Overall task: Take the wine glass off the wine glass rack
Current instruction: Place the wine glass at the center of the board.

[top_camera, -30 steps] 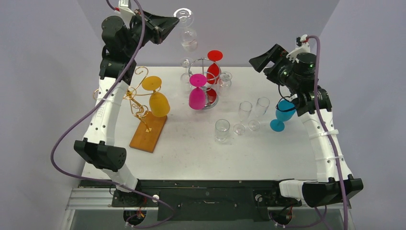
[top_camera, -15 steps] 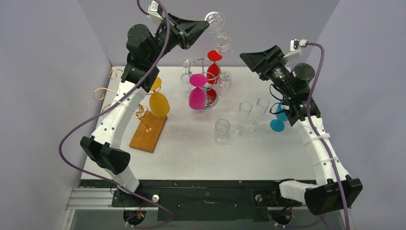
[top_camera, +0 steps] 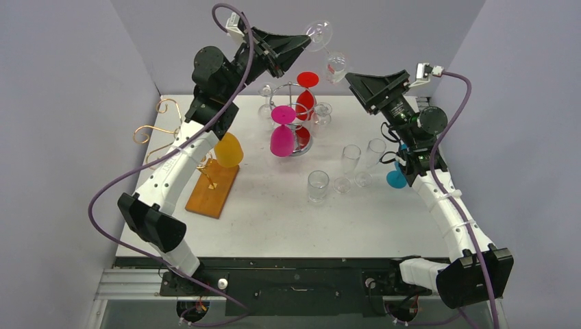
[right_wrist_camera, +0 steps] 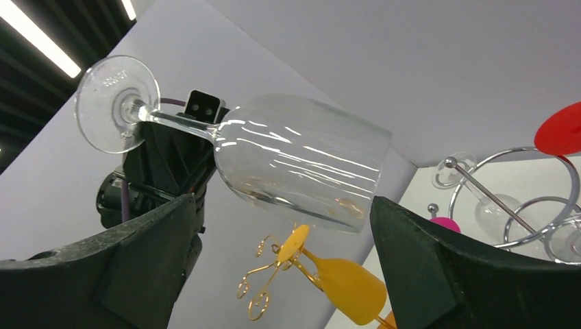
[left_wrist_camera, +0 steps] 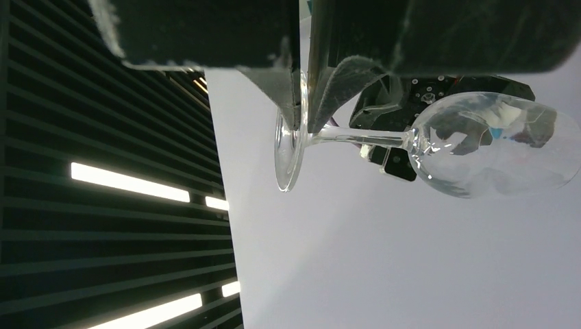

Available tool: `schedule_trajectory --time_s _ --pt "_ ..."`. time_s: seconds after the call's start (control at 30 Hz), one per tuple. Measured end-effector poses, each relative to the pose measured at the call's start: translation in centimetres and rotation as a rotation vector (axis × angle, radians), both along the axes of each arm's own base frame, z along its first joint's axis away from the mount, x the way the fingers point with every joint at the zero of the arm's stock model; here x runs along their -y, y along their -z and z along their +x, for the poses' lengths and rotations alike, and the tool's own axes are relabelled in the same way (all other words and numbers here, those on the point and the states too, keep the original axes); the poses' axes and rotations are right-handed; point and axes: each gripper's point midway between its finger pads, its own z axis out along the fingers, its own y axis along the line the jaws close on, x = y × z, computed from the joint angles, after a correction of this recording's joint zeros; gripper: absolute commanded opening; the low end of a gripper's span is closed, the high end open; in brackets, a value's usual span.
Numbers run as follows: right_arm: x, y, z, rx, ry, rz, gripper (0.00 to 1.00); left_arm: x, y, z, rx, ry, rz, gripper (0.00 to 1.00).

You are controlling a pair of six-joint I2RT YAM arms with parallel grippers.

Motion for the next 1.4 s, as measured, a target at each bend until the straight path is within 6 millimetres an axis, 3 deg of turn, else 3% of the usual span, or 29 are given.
schedule_trajectory --time_s 0.27,0.63,0.9,1.13,1.4 --pt "0.1 -2.3 -1.2 0.067 -0.042 0.092 0.81 -0.4 -0.6 -0.8 -0.005 0.041 -0.083 0.0" --pt "0.4 -6.2 -4.3 0.202 -0.134 0.222 0.47 -1.9 -3.5 -3.7 0.035 0.133 -0.241 0.0" --pt "0.4 -7.2 -5.4 0.238 -0.163 0.242 0.23 -2.2 -4.1 -4.5 0.03 0.166 -0.288 0.0" --pt "0.8 -8.4 -7.1 0.287 -0.161 0.237 0.24 -2.5 -4.4 -4.7 0.006 0.182 -0.32 0.0" --pt "0.8 -7.9 -7.1 0.278 -0.128 0.192 0.33 -2.1 -4.4 -5.4 0.016 0.2 -0.319 0.0"
